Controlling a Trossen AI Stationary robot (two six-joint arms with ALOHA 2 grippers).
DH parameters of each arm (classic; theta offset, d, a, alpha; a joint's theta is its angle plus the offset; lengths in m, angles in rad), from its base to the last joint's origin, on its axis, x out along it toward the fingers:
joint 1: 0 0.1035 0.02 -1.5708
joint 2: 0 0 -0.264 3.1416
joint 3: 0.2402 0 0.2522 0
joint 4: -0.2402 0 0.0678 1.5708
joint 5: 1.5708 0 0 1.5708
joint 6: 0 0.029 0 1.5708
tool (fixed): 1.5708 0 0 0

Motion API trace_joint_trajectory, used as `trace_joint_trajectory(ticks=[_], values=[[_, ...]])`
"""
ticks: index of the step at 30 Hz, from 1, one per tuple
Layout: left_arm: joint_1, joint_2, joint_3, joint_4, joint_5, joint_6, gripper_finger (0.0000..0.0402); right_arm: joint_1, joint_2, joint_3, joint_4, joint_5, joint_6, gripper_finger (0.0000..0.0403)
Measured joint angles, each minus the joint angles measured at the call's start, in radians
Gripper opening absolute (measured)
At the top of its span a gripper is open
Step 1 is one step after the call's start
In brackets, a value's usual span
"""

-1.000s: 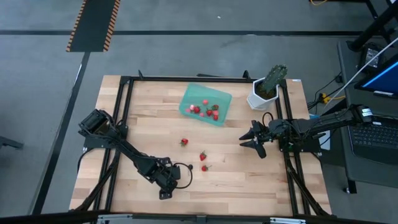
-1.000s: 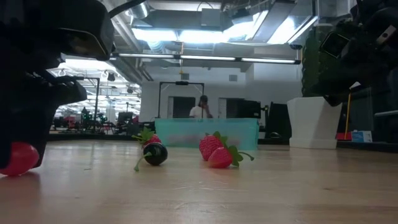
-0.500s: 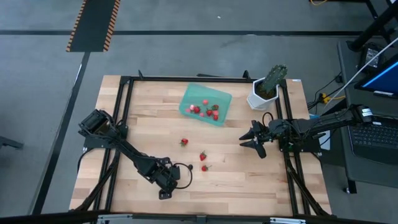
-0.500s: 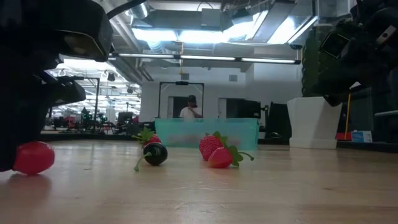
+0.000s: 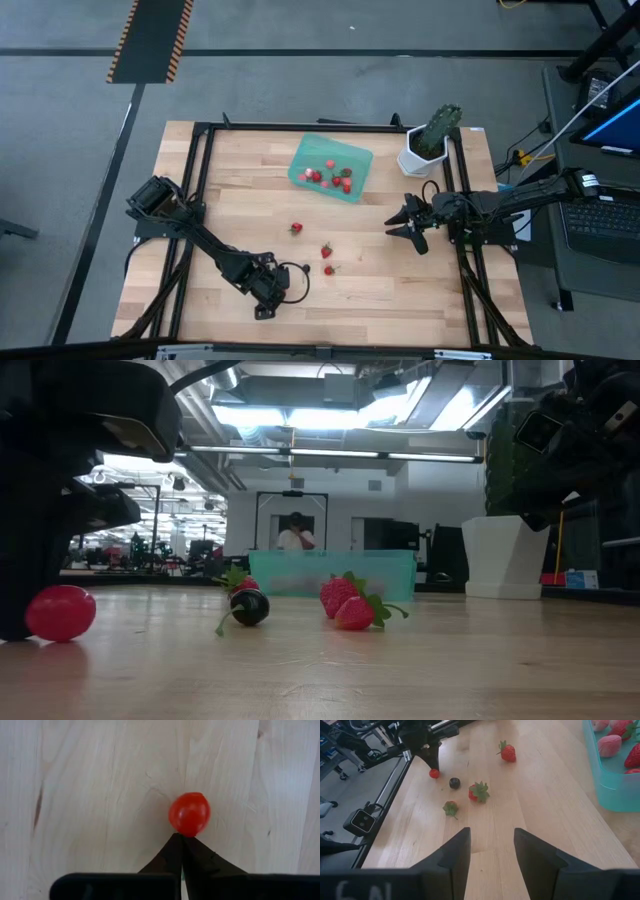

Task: Pick and placing Produce into tupperware
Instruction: Put the red cherry into the light blue bin

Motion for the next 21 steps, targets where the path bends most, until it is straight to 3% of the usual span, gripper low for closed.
trace_joint_trajectory(ticks=[12, 21], values=[[-0.001, -0.010, 0.000, -0.008, -0.037, 0.122, 0.0000, 0.000, 0.000, 0.000, -0.001, 0.000, 0.000, 0.0154], [-0.002, -0.127, 0.000, -0.051, -0.094, 0.150, 0.0000, 0.000, 0.000, 0.000, -0.004, -0.001, 0.000, 0.0154]])
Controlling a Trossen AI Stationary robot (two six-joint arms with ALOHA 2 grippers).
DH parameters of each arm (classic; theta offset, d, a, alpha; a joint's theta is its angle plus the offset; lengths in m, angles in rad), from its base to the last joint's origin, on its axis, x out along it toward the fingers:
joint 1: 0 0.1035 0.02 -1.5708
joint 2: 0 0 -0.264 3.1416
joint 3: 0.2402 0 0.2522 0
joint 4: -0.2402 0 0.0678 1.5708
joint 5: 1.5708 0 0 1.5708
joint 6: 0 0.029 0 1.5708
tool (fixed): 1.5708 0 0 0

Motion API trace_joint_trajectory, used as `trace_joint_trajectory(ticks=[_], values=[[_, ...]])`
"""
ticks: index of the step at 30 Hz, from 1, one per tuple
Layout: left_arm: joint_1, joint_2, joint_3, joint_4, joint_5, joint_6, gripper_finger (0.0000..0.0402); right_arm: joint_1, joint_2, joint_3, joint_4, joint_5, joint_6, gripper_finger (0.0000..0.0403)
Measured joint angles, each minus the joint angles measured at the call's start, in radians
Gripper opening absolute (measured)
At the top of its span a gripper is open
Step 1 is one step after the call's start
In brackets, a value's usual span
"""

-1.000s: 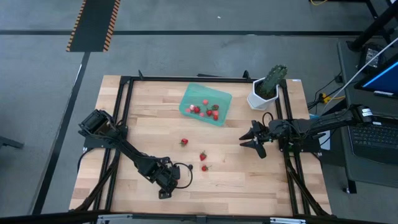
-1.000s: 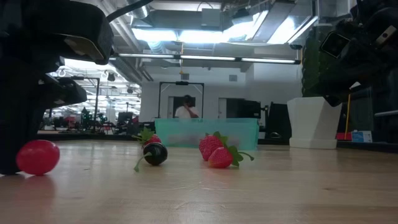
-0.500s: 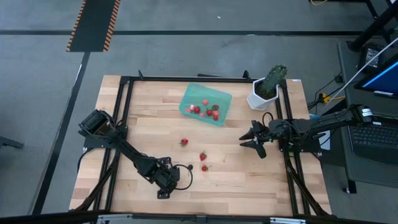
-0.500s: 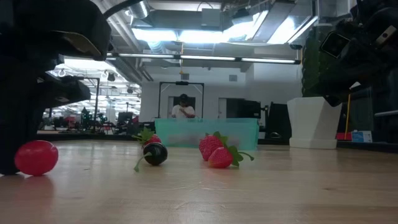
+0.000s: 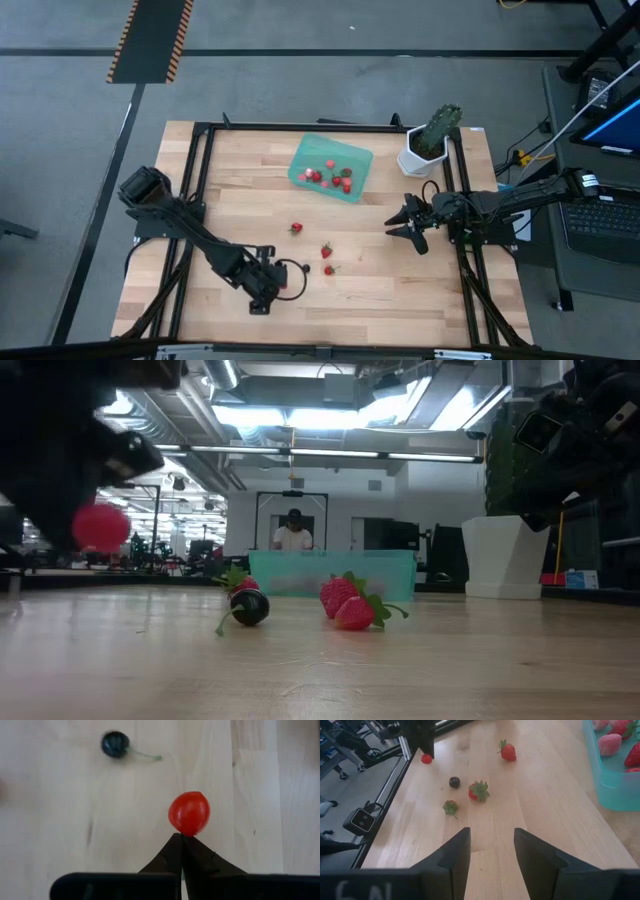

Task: Pick and placing Produce into tupperware
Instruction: Put the red cherry into the light blue bin

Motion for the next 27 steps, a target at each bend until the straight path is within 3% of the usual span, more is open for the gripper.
trace_joint_trajectory(ticks=[13, 21, 27], values=[[-0.002, -0.111, 0.000, -0.102, -0.035, 0.024, 0.0000, 0.000, 0.000, 0.000, -0.004, -0.002, 0.000, 0.0154], [-0.030, -0.189, 0.000, -0.140, -0.201, 0.062, 0.0000, 0.000, 0.000, 0.000, -0.012, -0.002, 0.000, 0.0154], [-0.060, -0.235, -0.055, -0.065, -0.293, 0.054, 0.0000, 0.000, 0.000, 0.000, -0.013, -0.002, -0.002, 0.0154]])
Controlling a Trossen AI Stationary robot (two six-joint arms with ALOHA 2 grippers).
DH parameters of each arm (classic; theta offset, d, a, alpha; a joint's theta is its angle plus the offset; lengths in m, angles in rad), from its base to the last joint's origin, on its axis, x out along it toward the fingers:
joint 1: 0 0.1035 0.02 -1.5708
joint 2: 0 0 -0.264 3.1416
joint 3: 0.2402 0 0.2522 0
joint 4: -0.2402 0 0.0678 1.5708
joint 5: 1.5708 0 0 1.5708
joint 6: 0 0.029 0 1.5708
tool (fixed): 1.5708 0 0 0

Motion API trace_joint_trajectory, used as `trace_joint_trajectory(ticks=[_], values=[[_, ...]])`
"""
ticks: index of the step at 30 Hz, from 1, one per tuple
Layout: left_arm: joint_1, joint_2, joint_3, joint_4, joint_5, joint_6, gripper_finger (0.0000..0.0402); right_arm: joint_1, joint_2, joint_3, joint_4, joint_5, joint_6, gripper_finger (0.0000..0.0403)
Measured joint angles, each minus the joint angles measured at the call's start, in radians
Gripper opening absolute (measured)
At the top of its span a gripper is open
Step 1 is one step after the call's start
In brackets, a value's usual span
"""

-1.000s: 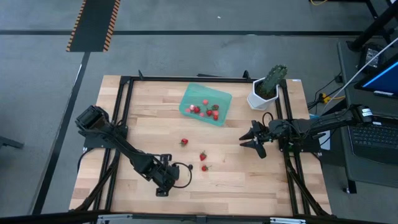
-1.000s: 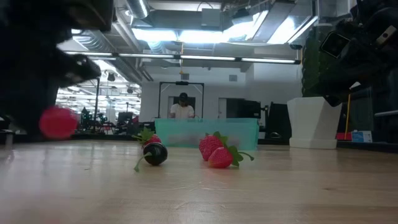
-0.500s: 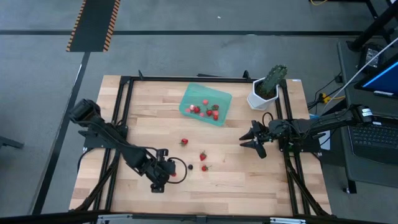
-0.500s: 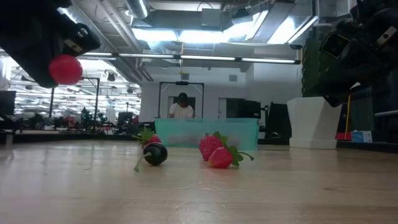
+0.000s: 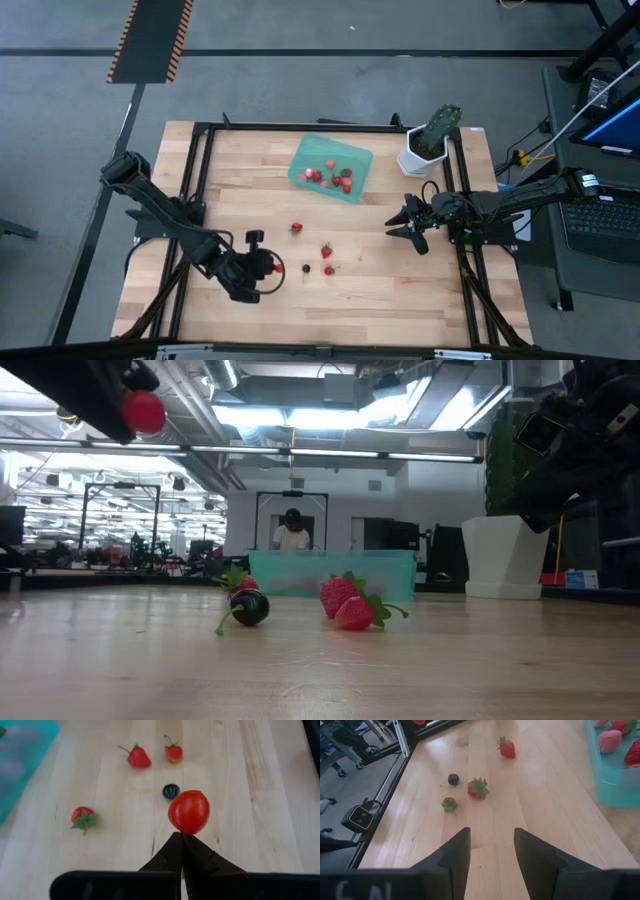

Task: Pick and placing Produce into tupperware
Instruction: Put the red cherry into the light blue bin

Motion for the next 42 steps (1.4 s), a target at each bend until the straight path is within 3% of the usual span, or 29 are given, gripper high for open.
trace_joint_trajectory(ticks=[6, 13, 18, 25, 32, 35, 42], values=[[0.002, -0.003, -0.133, 0.222, -0.056, 0.042, 0.0000, 0.000, 0.000, 0.000, 0.000, 0.000, 0.000, 0.0154], [0.002, -0.003, -0.318, 0.633, -0.120, 0.104, 0.0000, 0.000, 0.000, 0.000, 0.000, 0.000, -0.001, 0.0154], [0.006, -0.003, -0.435, 0.985, -0.124, 0.243, 0.0000, 0.000, 0.000, 0.000, 0.000, 0.000, -0.001, 0.0154], [0.035, -0.003, -0.537, 1.299, -0.080, 0.416, 0.0000, 0.000, 0.000, 0.000, 0.000, 0.000, -0.003, 0.0154], [0.102, -0.003, -0.613, 1.547, 0.016, 0.531, 0.0000, 0.000, 0.000, 0.000, 0.000, 0.001, -0.004, 0.0154], [0.135, -0.003, -0.622, 1.582, 0.055, 0.546, 0.0000, 0.000, 0.000, 0.000, 0.001, 0.001, -0.003, 0.0154], [0.181, 0.000, -0.622, 1.580, -0.008, 0.545, 0.0000, 0.000, 0.000, 0.000, 0.001, 0.001, -0.003, 0.0154]])
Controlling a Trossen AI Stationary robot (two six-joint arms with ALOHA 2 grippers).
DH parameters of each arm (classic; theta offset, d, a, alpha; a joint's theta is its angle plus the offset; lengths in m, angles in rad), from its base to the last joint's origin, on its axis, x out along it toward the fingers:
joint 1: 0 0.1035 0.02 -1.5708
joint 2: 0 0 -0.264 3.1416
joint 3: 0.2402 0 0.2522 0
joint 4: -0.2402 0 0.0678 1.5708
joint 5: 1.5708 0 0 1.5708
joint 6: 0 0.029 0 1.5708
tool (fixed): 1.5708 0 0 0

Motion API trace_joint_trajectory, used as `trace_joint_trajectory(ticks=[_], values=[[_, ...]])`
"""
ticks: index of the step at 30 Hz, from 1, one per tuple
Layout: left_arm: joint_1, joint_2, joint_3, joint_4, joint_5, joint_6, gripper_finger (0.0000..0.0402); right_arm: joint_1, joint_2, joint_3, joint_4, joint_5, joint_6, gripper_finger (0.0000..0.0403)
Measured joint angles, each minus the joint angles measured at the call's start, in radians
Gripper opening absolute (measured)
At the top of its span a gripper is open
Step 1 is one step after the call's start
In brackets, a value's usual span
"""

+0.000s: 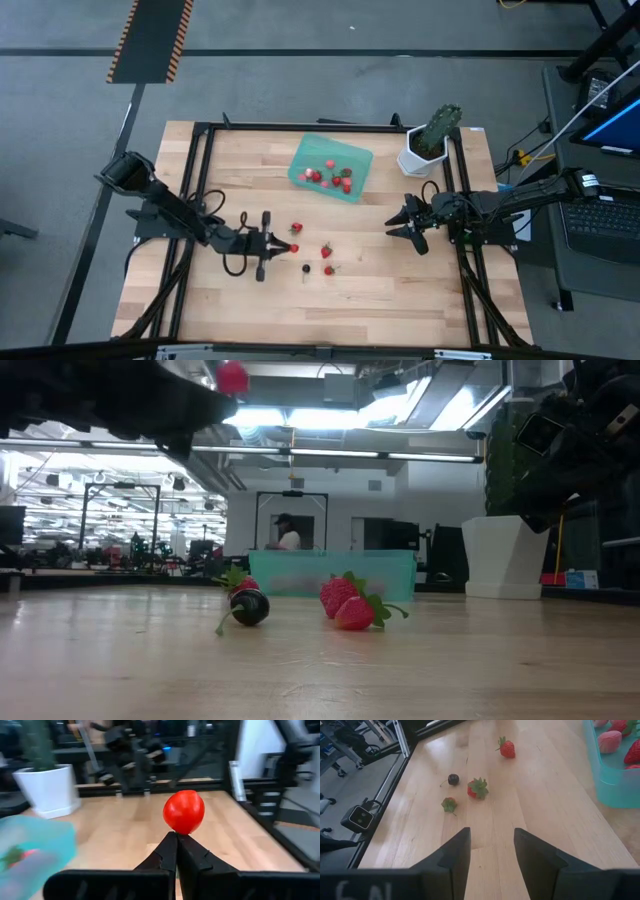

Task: Pick and placing Produce into tupperware
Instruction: Put the red cherry into the light blue bin

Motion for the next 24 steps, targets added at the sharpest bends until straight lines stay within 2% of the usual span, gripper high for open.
trace_joint_trajectory(ticks=[6, 10, 16, 24], values=[[0.003, 0.000, 0.000, 0.000, -0.203, 0.000, 0.0000, 0.000, 0.000, 0.000, 0.000, 0.000, -0.001, 0.0154], [0.003, 0.000, 0.000, 0.000, -0.289, 0.000, 0.0000, 0.000, 0.000, 0.000, 0.000, 0.000, -0.001, 0.0154], [0.004, 0.000, 0.000, -0.004, -0.368, 0.000, 0.0000, 0.000, 0.000, 0.000, 0.000, 0.002, -0.003, 0.0154], [0.018, 0.000, 0.000, -0.005, -0.369, 0.000, 0.0000, 0.000, 0.000, 0.000, 0.000, 0.002, -0.003, 0.0154]])
